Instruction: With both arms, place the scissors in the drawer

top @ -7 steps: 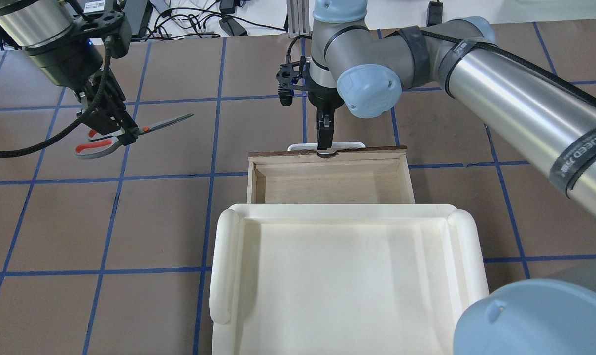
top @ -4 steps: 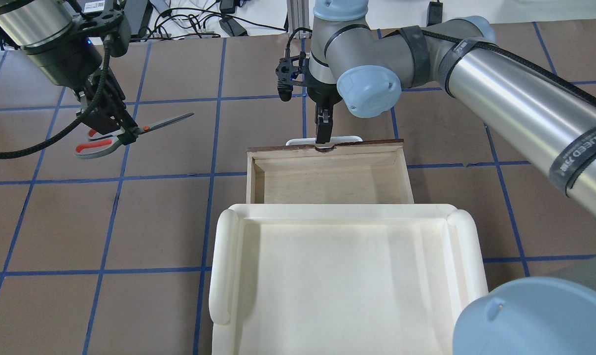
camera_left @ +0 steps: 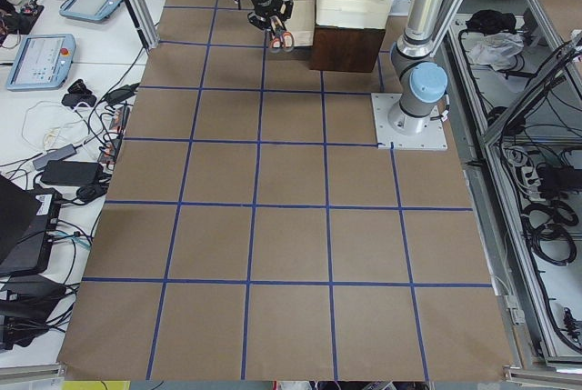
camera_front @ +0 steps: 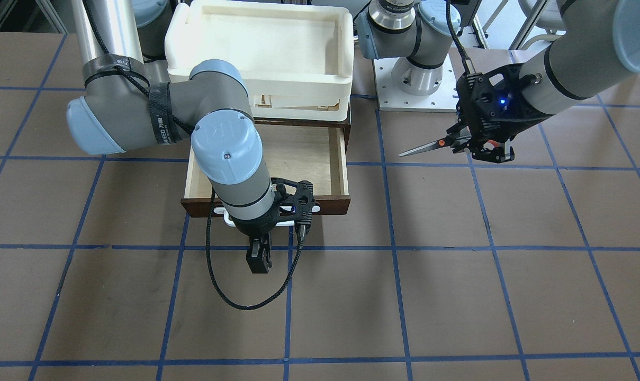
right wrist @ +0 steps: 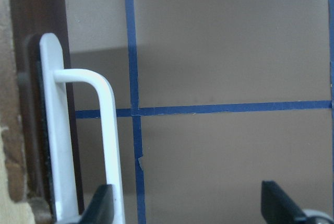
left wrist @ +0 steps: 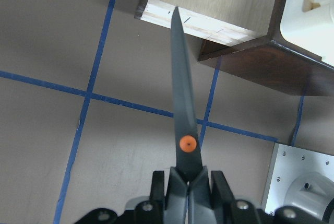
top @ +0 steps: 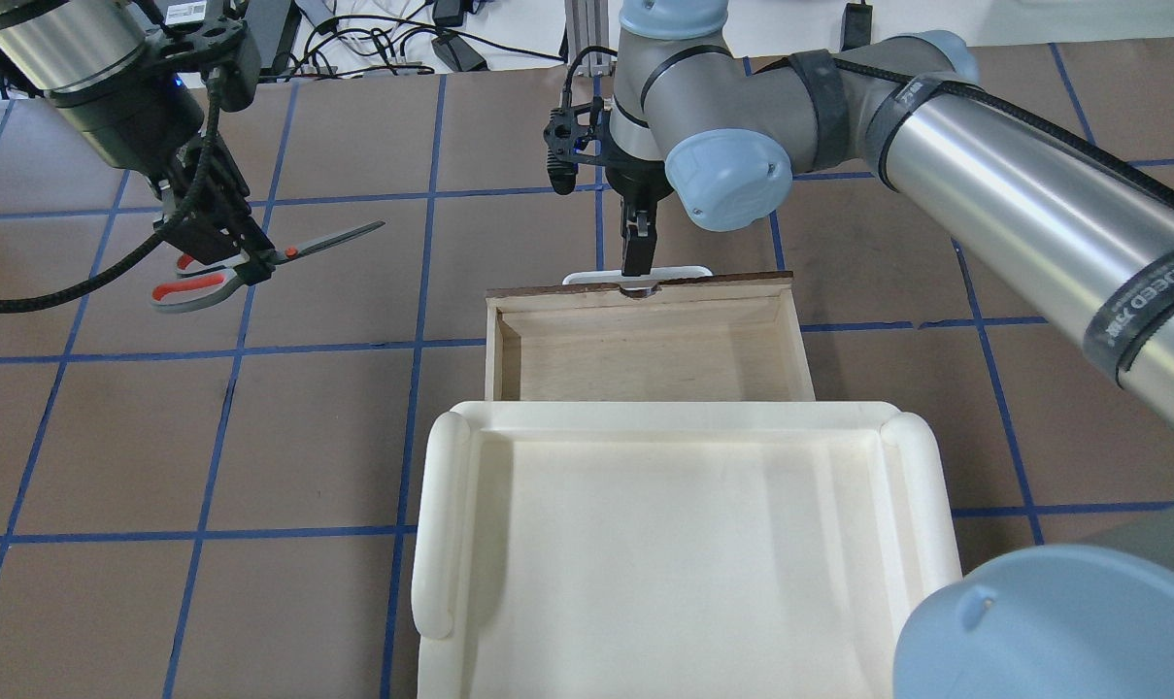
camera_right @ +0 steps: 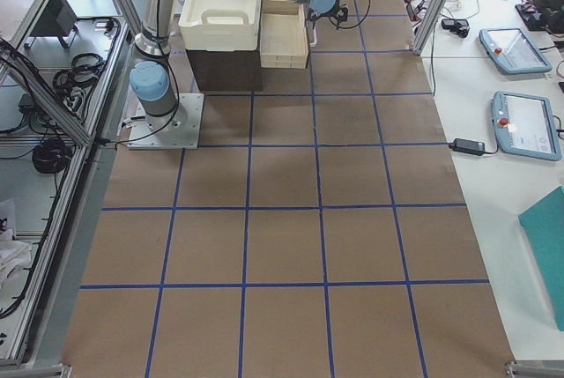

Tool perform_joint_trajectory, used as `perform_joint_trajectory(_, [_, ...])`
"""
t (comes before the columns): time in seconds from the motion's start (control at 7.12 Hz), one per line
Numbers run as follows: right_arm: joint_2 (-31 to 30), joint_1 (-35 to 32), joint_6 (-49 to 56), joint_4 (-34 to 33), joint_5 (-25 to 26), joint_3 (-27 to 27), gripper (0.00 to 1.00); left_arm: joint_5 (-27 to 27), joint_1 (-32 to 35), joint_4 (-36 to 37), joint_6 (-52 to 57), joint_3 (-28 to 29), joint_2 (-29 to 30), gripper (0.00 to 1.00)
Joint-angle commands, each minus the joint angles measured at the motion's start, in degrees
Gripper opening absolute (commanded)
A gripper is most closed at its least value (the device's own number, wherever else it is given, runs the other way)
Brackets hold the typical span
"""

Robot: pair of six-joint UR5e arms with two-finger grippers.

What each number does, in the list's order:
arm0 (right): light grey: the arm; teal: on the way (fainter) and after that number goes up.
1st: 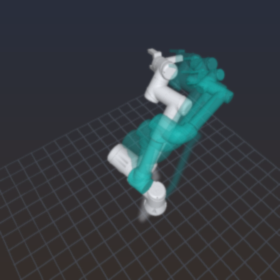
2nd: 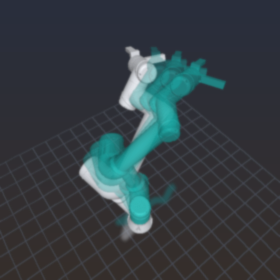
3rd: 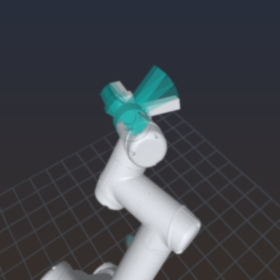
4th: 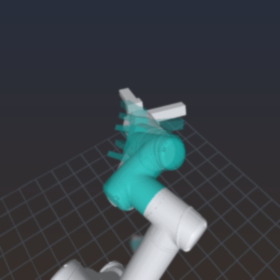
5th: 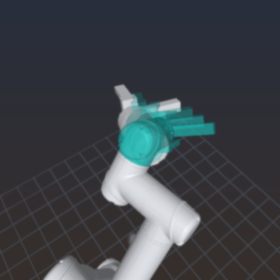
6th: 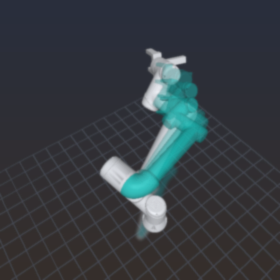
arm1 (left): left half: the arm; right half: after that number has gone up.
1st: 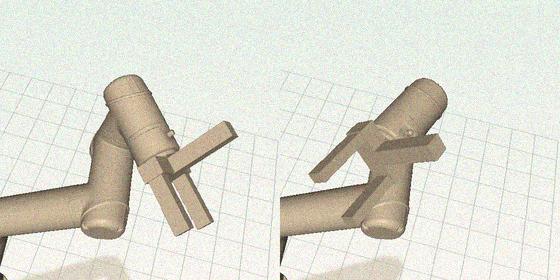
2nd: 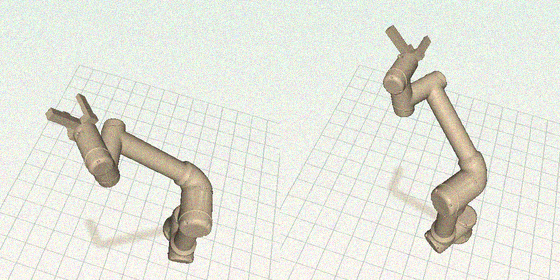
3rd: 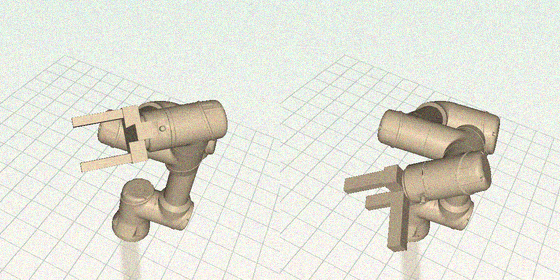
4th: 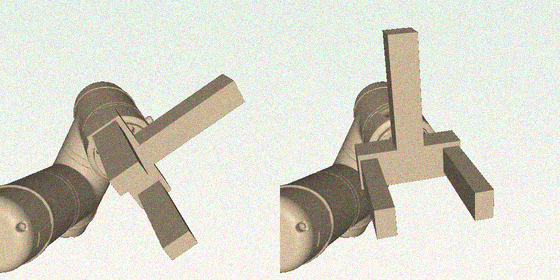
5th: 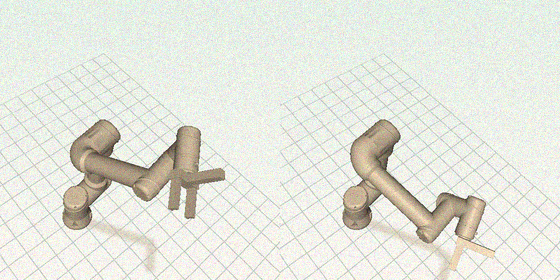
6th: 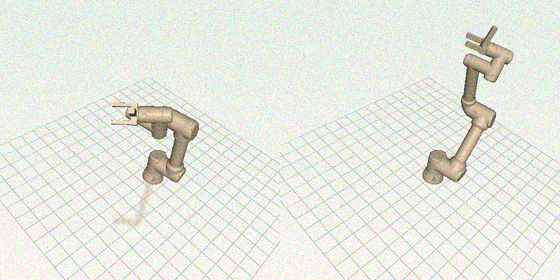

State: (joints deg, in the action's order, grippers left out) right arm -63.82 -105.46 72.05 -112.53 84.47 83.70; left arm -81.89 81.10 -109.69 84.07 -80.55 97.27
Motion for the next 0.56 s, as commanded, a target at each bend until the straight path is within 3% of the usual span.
perform_joint_trajectory(0.0, [-0.86,1.74,0.02,0.9,-0.18,-2.03,1.0,0.24,2.21,0.09,-2.23,0.31,0.02,0.05])
perform_joint_trajectory(0.42, [-7.16,3.76,-0.94,10.98,0.17,-4.86,1.0,-0.37,7.55,0.26,-2.94,0.31,0.02,0.05])
